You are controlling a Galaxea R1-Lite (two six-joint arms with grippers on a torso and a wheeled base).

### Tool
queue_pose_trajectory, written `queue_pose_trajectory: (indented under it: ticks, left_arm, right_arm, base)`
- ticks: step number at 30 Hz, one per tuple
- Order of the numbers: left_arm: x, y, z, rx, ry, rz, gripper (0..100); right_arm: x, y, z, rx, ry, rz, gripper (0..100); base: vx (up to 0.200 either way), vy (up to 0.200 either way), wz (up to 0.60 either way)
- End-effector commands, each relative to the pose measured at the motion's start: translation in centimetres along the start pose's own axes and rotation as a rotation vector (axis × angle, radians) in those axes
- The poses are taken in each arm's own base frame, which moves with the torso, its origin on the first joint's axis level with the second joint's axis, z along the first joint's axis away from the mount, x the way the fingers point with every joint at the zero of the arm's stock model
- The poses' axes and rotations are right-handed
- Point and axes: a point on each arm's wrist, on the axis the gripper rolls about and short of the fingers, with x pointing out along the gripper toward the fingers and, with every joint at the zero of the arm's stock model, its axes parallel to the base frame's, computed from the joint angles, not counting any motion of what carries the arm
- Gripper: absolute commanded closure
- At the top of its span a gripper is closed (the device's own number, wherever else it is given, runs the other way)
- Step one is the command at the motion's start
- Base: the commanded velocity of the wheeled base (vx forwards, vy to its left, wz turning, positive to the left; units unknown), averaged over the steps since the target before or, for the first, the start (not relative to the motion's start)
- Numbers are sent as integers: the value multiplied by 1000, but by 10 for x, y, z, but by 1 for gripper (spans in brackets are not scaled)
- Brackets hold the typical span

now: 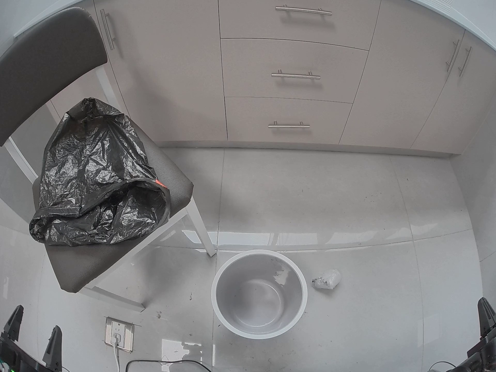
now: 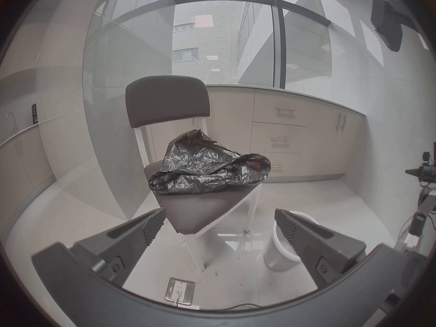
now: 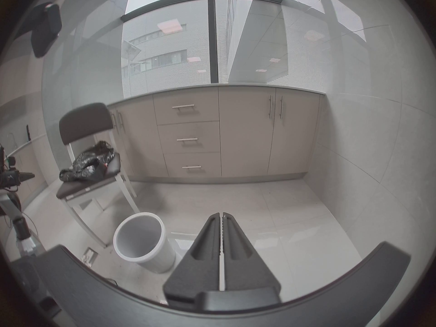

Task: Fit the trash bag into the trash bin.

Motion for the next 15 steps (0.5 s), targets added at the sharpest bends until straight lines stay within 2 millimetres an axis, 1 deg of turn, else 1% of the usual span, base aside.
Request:
queue_pose_trajectory:
  ticks: [1, 2, 3, 4, 5, 7, 8, 9, 10, 12, 13, 14, 15]
  left_arm:
    - [-13, -2, 94, -82, -159, -34, 0]
    - [-10, -2, 106, -90, -151, -31, 0]
    - [-6, -2, 113, -92, -139, -25, 0]
    - [0, -2, 116, -93, -115, -20, 0]
    - [5, -2, 117, -94, -91, -8, 0]
    - [22, 0, 118, -95, -7, 43, 0]
    - [29, 0, 118, -94, 25, 76, 0]
    - [34, 1, 118, -90, 48, 100, 0]
    - [45, 2, 120, -72, 92, 144, 0]
    - [63, 4, 124, -15, 163, 191, 0]
    - [71, 5, 126, 13, 193, 209, 0]
    - [73, 5, 127, 23, 203, 217, 0]
    - [91, 8, 130, 70, 266, 245, 0]
  right_arm:
    - [-8, 0, 131, 165, -247, 83, 100]
    - [-4, 1, 149, 169, -255, 92, 100]
    - [1, 2, 162, 153, -247, 101, 100]
    - [12, 3, 166, 132, -210, 113, 100]
    - [24, 4, 166, 117, -172, 124, 100]
    - [56, 8, 164, 120, -62, 164, 100]
    - [70, 10, 164, 137, -37, 185, 100]
    - [81, 13, 164, 162, -30, 205, 100]
    - [101, 18, 165, 223, -31, 241, 100]
    - [130, 30, 166, 305, -44, 306, 100]
    - [142, 36, 166, 330, -51, 334, 100]
    - [146, 38, 166, 336, -51, 340, 100]
    - [173, 49, 160, 353, -34, 357, 100]
  base:
    - [0, 0, 0]
    - [0, 0, 0]
    - [0, 0, 0]
    - [0, 0, 0]
    - [0, 0, 0]
    - [0, 0, 0]
    - [0, 0, 0]
    - [0, 0, 0]
    - [0, 0, 0]
    - [0, 0, 0]
    - [0, 0, 0]
    - [0, 0, 0]
    - [0, 0, 0]
